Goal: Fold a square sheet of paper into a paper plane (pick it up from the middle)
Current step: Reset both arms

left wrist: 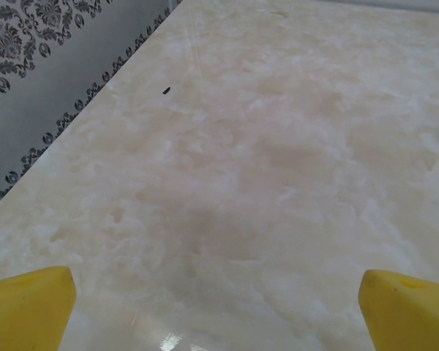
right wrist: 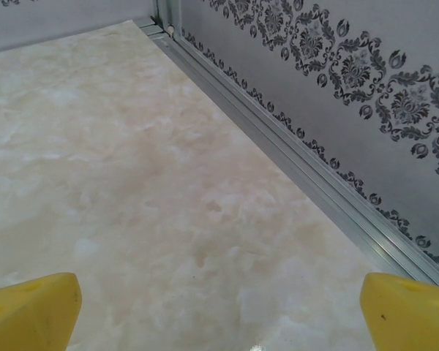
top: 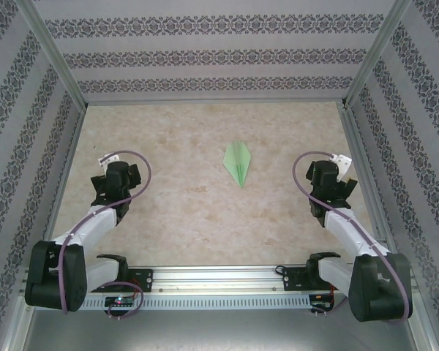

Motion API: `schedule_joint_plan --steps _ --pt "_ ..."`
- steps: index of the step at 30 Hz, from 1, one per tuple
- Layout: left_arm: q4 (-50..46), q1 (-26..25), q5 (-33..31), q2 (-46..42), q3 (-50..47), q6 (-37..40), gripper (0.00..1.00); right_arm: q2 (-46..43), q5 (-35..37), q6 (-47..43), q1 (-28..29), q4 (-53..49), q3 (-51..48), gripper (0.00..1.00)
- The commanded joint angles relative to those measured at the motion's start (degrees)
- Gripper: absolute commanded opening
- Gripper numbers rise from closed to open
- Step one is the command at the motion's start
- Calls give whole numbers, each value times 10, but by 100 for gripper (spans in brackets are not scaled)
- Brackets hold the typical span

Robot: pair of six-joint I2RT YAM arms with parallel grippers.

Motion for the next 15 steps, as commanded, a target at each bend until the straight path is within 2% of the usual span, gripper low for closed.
schedule_joint_plan --steps 1,3,5,8,10,15 --pt "172 19 54 11 -22 76 100 33 -17 -49 -3 148 -18 98" --pt "240 25 96 35 -43 96 100 68 -40 -58 -6 212 -32 98" --pt "308 31 137 71 -58 113 100 85 -60 -73 -8 223 -19 98" --pt "330 39 205 94 -55 117 100 114 -90 -93 -15 310 -32 98" --pt "373 40 235 115 -62 114 100 122 -113 -97 -18 313 -26 98" --pt "400 40 280 169 -48 127 100 155 -176 -100 -31 391 -39 98"
